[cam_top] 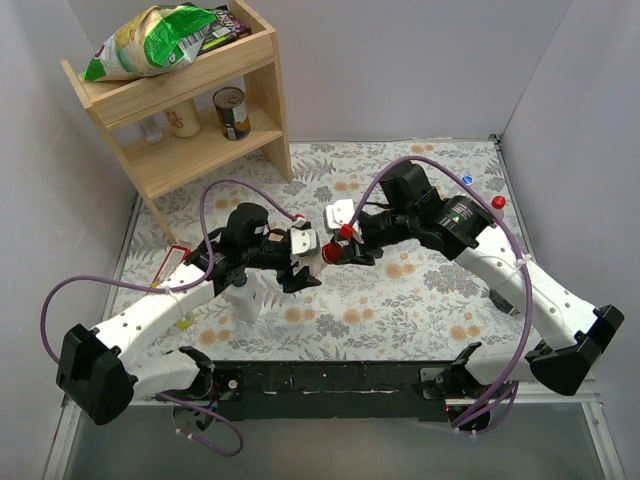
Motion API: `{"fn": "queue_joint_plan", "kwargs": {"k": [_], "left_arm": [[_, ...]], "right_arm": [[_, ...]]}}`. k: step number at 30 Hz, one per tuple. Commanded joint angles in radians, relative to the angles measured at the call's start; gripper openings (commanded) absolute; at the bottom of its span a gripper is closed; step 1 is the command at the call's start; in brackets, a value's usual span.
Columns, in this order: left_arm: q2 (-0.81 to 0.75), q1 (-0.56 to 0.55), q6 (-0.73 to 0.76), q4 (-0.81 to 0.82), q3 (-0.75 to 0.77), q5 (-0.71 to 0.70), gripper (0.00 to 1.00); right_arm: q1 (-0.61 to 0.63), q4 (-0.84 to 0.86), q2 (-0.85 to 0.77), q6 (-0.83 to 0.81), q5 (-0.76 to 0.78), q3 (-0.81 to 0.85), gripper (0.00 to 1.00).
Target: Screw on the bottle caps
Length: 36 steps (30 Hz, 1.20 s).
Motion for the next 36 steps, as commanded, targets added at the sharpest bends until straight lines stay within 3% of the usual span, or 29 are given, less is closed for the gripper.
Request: {"fn": "queue_joint_plan", "kwargs": {"k": [1,8,11,19,24,30,36], "left_arm": [[-0.098,-0.002,-0.024,0.165,-0.022,0.018,0.0],[-0.07,-0.015,-0.045,0.202,0.024,-0.122,0.0],[-0.061,-0.025,-0.064,0.216,0.042,-0.192,0.0],[-0.067,-0.048,-0.05,0.199,0.016,-0.276,0.0],[-0.061,-0.048,-0.084,0.182,-0.022,-0.261,0.0],[-0.057,-0.048,-0.11,0.161,-0.08,-0.201,0.0],[-0.054,-0.048,-0.122,0.122,-0.131,-0.157,0.0]], "right_arm": [[-0.007,0.071,0.027,0.14,-0.011,-0.019,0.41],[-0.012,0.078,0.099,0.307,-0.011,-0.002,0.34],[-0.021,0.115,0.104,0.451,0.047,-0.024,0.32],[-0.095,0.137,0.144,0.725,-0.027,-0.056,0.26],[-0.106,0.135,0.153,0.709,-0.024,-0.036,0.26],[-0.112,0.14,0.129,0.674,0.009,-0.036,0.37],[-0.112,0.097,0.13,0.597,0.048,0.04,0.67]]}}
